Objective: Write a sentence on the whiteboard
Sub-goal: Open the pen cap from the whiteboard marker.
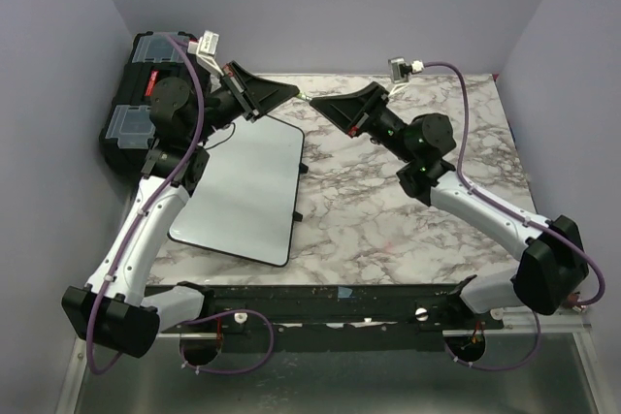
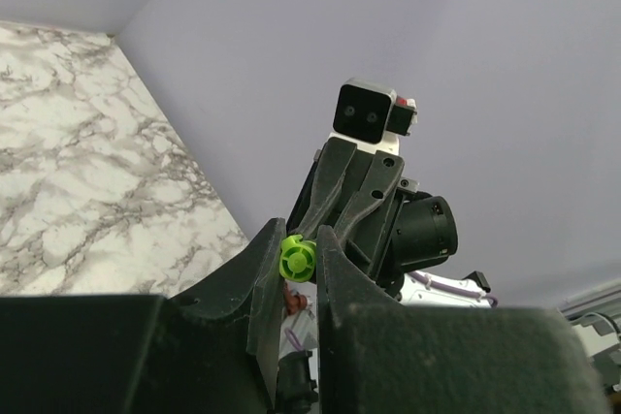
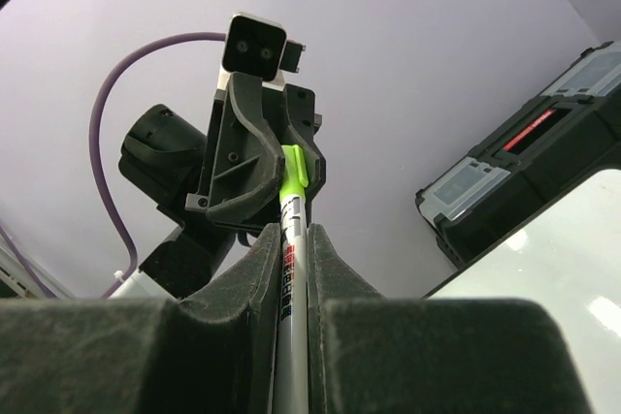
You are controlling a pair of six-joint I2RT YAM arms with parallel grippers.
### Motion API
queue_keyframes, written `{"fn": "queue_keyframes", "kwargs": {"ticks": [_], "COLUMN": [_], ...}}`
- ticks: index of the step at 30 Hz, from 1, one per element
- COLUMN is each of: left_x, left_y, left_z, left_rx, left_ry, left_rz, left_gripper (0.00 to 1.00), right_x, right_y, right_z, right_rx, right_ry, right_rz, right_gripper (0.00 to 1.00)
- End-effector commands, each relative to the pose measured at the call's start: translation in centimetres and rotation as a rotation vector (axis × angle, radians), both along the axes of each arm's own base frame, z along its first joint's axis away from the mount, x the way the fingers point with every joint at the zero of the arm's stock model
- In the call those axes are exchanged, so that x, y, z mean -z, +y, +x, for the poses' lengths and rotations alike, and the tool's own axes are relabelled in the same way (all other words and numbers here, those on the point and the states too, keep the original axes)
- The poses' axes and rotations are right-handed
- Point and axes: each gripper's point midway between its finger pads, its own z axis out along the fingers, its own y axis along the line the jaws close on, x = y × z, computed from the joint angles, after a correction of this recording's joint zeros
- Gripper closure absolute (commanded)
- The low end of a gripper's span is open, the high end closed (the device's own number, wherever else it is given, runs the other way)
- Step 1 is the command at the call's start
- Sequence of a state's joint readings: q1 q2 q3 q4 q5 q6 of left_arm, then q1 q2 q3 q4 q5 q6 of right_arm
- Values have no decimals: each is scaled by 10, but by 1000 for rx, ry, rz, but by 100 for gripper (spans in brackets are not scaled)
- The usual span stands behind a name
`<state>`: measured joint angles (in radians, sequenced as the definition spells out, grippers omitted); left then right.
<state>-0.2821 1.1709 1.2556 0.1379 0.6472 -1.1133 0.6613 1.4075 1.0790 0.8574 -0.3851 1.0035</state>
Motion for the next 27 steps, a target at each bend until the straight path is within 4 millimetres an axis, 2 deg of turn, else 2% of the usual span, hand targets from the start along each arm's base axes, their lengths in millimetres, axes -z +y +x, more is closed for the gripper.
{"fn": "queue_keyframes", "kwargs": {"ticks": [1,15,27], "left_x": [37,32,27], "left_y": [-6,15,31], "left_z": [10,20,26], "left_rx": [11,-114,-218], "left_ry": [116,151,162], "left_rz": [67,40,19], "left_gripper": [100,100,100], "right_x": [-43,-37,-42], "right_y": [-23,-51,-80], "right_z": [-29,-48,-69], "right_rx": [38,121,192], "right_ry": [-122,-135,-179], "right_rz": [101,76,71], "right_gripper": [99,99,99]}}
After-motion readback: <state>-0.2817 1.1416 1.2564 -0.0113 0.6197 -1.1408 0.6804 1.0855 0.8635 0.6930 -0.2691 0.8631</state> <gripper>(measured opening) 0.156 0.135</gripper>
